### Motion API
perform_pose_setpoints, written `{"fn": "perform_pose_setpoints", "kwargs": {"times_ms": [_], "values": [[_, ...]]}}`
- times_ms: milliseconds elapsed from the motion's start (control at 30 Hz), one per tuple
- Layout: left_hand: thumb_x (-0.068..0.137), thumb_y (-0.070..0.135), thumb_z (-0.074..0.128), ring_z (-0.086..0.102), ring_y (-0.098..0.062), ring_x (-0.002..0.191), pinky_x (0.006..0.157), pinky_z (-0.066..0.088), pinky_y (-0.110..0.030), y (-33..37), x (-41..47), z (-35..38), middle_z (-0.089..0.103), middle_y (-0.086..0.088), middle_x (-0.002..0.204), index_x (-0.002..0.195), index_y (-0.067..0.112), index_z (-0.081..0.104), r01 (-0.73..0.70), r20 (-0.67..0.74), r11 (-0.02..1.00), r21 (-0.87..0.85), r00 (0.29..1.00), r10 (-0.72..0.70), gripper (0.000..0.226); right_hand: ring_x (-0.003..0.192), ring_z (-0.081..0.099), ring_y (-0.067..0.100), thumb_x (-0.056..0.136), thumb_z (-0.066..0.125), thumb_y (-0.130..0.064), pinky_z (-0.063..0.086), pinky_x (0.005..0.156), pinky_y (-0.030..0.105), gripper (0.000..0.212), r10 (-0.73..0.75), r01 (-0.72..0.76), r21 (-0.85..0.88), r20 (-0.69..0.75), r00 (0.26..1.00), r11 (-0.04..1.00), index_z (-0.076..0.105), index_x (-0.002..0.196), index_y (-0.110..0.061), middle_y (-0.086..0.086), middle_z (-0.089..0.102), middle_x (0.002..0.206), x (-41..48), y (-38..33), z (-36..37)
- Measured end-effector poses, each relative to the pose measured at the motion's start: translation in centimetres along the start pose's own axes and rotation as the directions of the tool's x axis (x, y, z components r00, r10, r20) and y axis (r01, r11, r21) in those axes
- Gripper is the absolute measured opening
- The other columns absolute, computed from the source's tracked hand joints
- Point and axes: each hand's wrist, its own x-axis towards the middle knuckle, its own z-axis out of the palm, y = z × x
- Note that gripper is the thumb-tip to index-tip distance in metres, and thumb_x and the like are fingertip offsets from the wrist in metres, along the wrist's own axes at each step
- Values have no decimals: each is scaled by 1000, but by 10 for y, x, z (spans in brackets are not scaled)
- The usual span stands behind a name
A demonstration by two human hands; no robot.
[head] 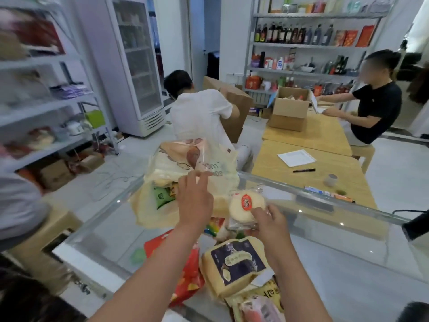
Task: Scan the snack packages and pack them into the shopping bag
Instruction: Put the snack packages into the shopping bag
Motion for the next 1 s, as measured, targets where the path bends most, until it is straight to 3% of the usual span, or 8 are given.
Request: {"fn": "perform_pose_setpoints", "kwargs": {"times_ms": [133, 200, 267, 400, 600, 733, 867, 1000], "values": [[44, -4, 54, 45, -34, 110, 88, 27, -45, -43, 23, -10, 61, -8, 120, 112, 27, 65, -230, 29, 874, 427, 970, 241, 75, 71, 66, 22, 91, 55, -13, 54, 54, 31, 25, 123, -112, -65, 205, 971, 992, 56, 116, -12, 11, 66, 101, -3, 6, 39], [39, -5, 68, 57, -29, 90, 79, 33, -41, -51, 38, -18, 69, 0, 93, 91, 26, 71, -253, 84, 846, 470, 966, 243, 60, 63, 61, 22, 90, 56, -14, 50, 51, 30, 27, 187, -155, -136, 270, 945, 979, 57, 117, -11, 12, 66, 97, -7, 9, 55], [34, -2, 82, 58, -26, 60, 60, 40, -34, -59, 58, -25, 63, 2, 63, 76, 20, 71, -266, 95, 892, 366, 964, 248, 49, 65, 61, 23, 88, 59, -15, 50, 53, 30, 33, 246, -195, -184, 313, 917, 963, 56, 120, -9, 16, 66, 101, -8, 12, 70], [59, 5, 81, 61, -29, 55, 43, 34, -25, -68, 95, -44, 63, -5, 67, 84, 10, 68, -243, -14, 966, 88, 969, 245, 29, 59, 59, 19, 89, 57, -8, 48, 52, 31, 18, 310, -261, -177, 382, 871, 949, 57, 107, -6, 16, 64, 91, -4, 2, 107], [79, 19, 62, 55, -28, 48, 43, 29, -26, -82, 130, -70, 58, -4, 65, 80, 11, 61, -310, -121, 951, -1, 944, 307, 9, 53, 55, 19, 92, 52, -5, 45, 51, 30, 15, 153, -163, 108, 90, 984, 981, 57, 106, 0, 15, 62, 72, 40, -16, 144], [77, 10, 69, 58, -30, 56, 45, 40, -30, -91, 147, -89, 60, -7, 71, 84, 9, 65, -344, -31, 938, -32, 939, 344, 7, 71, 62, 22, 93, 53, -4, 54, 56, 29, 23, 108, -55, 386, -119, 987, 921, 54, 116, 0, 18, 64, 94, 72, -19, 152], [73, 8, 68, 58, -30, 55, 44, 40, -31, -98, 155, -93, 62, -6, 69, 80, 8, 67, -345, -10, 934, -94, 938, 345, 7, 76, 63, 22, 93, 56, -4, 55, 64, 28, 25, 194, -178, 331, -16, 981, 927, 56, 118, 3, 17, 67, 98, 70, -5, 179], [77, 14, 62, 58, -28, 58, 46, 38, -30, -106, 157, -88, 62, -5, 72, 82, 8, 67, -382, -38, 907, -176, 924, 381, 10, 88, 66, 31, 88, 66, -5, 58, 56, 27, 38, 123, -37, 381, -205, 971, 924, 41, 117, -10, 24, 56, 119, 88, 1, 205]]}}
